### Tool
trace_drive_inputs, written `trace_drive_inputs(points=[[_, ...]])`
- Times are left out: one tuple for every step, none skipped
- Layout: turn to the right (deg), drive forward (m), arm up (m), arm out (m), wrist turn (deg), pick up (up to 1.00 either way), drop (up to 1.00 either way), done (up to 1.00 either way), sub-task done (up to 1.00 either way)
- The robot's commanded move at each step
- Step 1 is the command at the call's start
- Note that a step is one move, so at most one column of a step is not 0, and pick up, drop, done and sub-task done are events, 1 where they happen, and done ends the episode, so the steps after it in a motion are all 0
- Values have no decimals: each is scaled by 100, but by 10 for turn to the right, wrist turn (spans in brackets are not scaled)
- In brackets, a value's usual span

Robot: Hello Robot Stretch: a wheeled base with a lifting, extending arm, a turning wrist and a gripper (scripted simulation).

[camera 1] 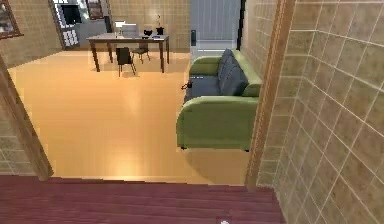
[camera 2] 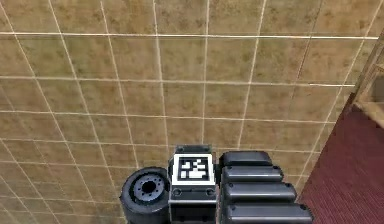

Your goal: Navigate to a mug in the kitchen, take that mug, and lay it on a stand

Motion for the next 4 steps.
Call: trace_drive_inputs(points=[[0,50,0,0,0,0,0,0,0],[-390,0,0,0,0,0,0,0,0],[0,40,0,0,0,0,0,0,0],[60,0,0,0,0,0,0,0,0]])
